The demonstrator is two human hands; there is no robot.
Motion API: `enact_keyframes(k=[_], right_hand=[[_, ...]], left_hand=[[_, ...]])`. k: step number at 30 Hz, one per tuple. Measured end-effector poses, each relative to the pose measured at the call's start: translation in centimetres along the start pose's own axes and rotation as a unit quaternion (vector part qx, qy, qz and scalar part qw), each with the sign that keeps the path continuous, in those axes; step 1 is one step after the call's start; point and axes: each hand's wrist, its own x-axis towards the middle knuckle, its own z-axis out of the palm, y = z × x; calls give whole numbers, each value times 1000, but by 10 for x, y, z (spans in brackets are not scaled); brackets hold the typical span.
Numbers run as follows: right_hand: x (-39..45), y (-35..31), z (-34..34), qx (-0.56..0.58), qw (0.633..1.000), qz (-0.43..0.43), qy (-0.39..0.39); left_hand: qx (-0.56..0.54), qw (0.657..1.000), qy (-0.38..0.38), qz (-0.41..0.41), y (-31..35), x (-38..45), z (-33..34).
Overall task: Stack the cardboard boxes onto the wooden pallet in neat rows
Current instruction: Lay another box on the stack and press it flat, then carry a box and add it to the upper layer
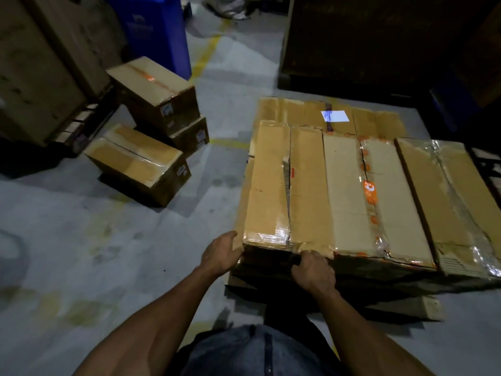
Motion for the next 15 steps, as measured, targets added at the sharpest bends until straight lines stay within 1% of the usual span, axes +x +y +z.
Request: enact_keyframes(k=[2,6,10,15], right_hand=[[-19,-21,7,10,999,-30,11],[-52,-70,16,35,994,-98,24],[-71,-123,26,31,985,-166,31],[-78,-193,34,8,979,-203,6]], left_hand=[[1,1000,11,-1,-18,-24,-13],[37,998,48,-7,-62,-68,-40],[64,994,84,-40,-113,-104,-66],[48,989,106,-91,-165,-124,-99]])
